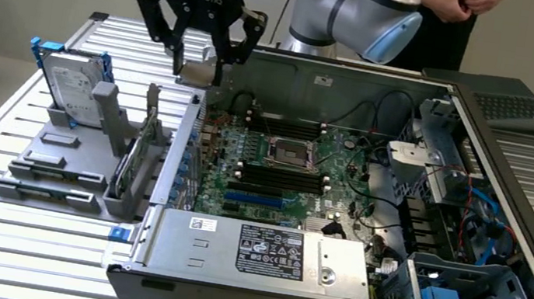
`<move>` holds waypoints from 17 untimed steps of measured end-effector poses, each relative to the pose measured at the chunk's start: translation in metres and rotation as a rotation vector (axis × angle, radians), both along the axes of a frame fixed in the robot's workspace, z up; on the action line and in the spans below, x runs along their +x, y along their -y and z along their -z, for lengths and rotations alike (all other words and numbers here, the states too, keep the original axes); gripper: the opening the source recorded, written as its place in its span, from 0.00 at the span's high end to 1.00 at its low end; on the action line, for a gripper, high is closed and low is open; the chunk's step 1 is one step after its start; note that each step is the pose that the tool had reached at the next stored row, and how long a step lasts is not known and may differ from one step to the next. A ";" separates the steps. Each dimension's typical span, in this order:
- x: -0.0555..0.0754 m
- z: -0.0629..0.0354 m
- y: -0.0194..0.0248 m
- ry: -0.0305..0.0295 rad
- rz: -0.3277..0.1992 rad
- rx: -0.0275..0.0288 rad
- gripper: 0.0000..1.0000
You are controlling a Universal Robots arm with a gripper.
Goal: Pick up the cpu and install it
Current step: 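Pick up the cpu and move it towards the insertion slot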
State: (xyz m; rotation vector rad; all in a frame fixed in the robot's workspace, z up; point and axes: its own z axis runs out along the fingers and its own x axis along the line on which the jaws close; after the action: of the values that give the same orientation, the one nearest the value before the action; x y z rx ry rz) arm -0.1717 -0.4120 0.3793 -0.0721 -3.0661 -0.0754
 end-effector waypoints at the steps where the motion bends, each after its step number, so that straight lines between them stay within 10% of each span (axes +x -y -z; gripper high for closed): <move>1: 0.004 0.0000 0.0000 -0.0001 0.000 -0.0001 0.45; 10: 0.045 0.0039 -0.0010 -0.0002 0.000 -0.0001 0.45; 17: 0.077 0.0167 -0.0127 -0.0002 0.000 0.0000 0.45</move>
State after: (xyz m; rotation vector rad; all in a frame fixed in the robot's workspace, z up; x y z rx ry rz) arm -0.0944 -0.3993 0.3626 -0.0725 -3.0659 -0.0754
